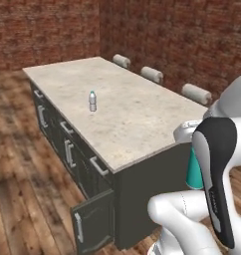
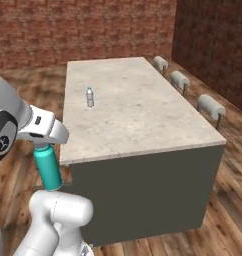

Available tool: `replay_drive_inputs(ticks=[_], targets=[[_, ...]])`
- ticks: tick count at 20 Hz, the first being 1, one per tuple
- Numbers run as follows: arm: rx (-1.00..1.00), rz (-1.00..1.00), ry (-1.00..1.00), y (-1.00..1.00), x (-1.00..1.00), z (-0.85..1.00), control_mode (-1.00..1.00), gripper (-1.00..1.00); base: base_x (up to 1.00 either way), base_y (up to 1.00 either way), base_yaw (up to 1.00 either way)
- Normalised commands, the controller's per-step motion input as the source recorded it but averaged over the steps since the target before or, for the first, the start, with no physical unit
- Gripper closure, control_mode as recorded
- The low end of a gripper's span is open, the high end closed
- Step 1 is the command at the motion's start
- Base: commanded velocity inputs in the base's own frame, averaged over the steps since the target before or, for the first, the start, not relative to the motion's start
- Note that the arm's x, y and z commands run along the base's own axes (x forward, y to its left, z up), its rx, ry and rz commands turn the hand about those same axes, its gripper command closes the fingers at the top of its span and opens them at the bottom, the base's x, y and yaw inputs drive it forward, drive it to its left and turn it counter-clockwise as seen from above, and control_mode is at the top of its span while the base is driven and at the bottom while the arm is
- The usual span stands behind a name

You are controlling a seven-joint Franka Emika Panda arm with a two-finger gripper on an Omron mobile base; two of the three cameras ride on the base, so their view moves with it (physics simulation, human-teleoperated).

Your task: Move the drinks to the dining counter.

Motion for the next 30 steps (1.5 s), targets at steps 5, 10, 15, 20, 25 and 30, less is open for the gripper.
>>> replay_drive_inputs(ticks=[5,10,15,20,25,30], targets=[[0.0,0.0,0.0,0.0,0.0,0.0,1.0,1.0,1.0,-0.79,0.02],[0.0,0.0,0.0,0.0,0.0,0.0,1.0,1.0,1.0,-0.02,0.09],[0.0,0.0,0.0,0.0,0.0,0.0,1.0,1.0,1.0,0.27,0.24],[0.0,0.0,0.0,0.0,0.0,0.0,1.0,1.0,1.0,0.08,0.34],[0.0,0.0,0.0,0.0,0.0,0.0,1.0,1.0,1.0,-0.01,0.54],[0.0,0.0,0.0,0.0,0.0,0.0,1.0,1.0,1.0,-0.12,0.6]])
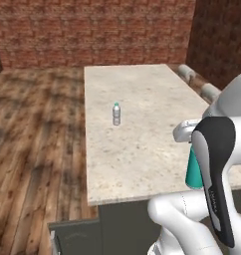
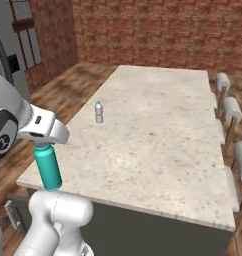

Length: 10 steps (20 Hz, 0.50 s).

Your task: Move the drinks to the dining counter.

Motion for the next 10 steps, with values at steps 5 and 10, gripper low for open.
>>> replay_drive_inputs(ticks=[5,10], targets=[[0.0,0.0,0.0,0.0,0.0,0.0,1.0,1.0,1.0,-0.31,0.56],[0.0,0.0,0.0,0.0,0.0,0.0,1.0,1.0,1.0,-0.12,0.45]])
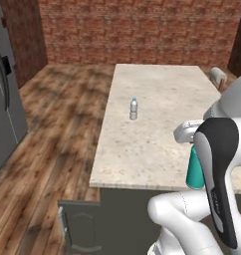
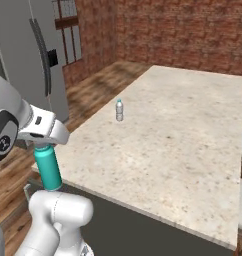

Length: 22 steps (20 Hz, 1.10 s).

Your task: Move the drinks to the dining counter.

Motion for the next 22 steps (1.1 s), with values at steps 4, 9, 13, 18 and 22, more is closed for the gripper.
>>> replay_drive_inputs(ticks=[4,9,13,18,22], targets=[[0.0,0.0,0.0,0.0,0.0,0.0,1.0,1.0,1.0,-0.04,0.28],[0.0,0.0,0.0,0.0,0.0,0.0,1.0,1.0,1.0,0.02,-0.05],[0.0,0.0,0.0,0.0,0.0,0.0,1.0,1.0,1.0,0.03,-0.25],[0.0,0.0,0.0,0.0,0.0,0.0,1.0,1.0,1.0,0.04,-0.32],[0.0,0.0,0.0,0.0,0.0,0.0,1.0,1.0,1.0,0.0,-0.13]])
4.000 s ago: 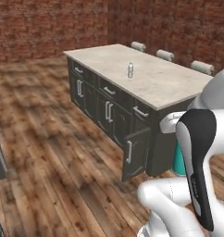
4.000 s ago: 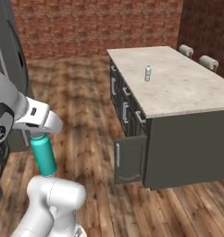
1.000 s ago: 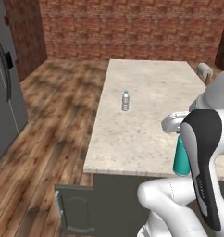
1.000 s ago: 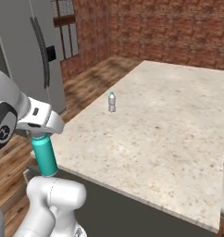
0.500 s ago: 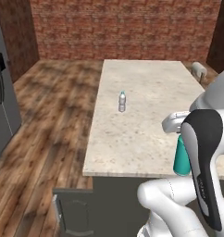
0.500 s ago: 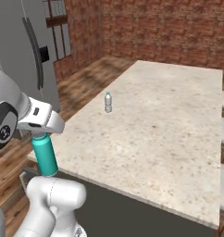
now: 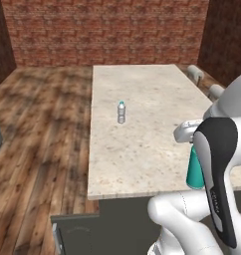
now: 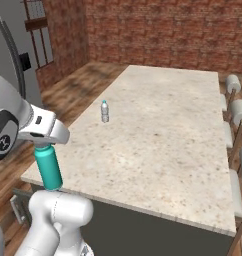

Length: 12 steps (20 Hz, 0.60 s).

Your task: Move the drinks to the dining counter.

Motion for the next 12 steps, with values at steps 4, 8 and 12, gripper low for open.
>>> replay_drive_inputs(ticks=[4,8,12], targets=[[0.0,-0.02,0.0,0.0,0.25,0.0,-1.0,1.0,0.75,0.0,-0.07],[0.03,-0.04,-0.01,0.0,1.0,0.06,-1.0,1.0,0.0,0.0,0.0],[0.02,-0.01,-0.03,0.0,0.93,0.02,-1.0,1.0,0.0,0.0,0.0]])
